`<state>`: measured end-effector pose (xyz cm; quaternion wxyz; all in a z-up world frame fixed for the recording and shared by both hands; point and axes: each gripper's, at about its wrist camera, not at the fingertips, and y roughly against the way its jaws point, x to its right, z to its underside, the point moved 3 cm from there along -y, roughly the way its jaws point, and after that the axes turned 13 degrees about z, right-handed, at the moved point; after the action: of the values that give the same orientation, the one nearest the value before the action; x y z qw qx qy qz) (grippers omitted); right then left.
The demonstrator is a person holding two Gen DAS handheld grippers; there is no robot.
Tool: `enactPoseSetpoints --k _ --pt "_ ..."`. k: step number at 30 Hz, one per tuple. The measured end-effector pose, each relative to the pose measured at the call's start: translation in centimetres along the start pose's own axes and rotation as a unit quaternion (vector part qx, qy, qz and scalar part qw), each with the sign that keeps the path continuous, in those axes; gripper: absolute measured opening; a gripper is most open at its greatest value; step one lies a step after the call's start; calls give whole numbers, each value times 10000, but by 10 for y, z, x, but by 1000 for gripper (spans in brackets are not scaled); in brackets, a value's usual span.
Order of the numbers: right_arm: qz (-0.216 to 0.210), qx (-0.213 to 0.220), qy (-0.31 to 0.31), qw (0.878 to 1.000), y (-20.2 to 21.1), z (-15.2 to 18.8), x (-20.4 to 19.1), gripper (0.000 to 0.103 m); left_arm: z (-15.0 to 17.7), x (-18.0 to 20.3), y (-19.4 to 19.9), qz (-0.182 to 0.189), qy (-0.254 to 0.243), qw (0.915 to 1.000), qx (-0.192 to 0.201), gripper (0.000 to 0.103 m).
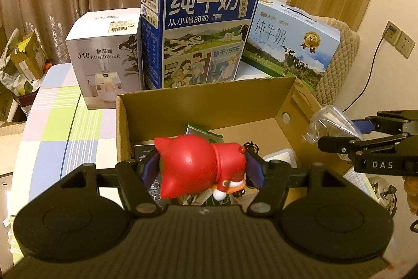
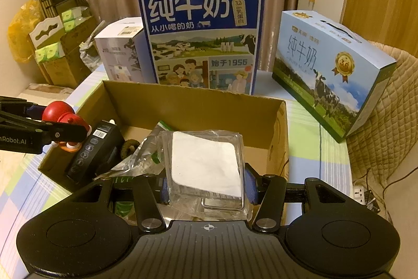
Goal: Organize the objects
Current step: 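Lower the red cat and plastic box into the box and open both tools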
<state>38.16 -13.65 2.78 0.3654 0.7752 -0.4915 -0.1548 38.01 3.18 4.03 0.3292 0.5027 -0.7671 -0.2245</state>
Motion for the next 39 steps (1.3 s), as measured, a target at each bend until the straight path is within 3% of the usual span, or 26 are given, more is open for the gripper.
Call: enactPoseSetpoints --k 5,7,13,39 --pt "2 -43 -50 10000 -7 1 3 50 -2 -2 -9 -8 27 10000 21 64" --pt "-1 -65 -82 9999 -9 2 4 50 -4 -2 -12 -39 52 9999 116 79" --pt "2 -98 -144 9998 -11 6 8 50 -4 -1 -10 -51 46 9997 213 79" --pt "-84 -47 -212 9997 1 -4 -2 50 15 4 -9 -235 -233 9994 -106 79"
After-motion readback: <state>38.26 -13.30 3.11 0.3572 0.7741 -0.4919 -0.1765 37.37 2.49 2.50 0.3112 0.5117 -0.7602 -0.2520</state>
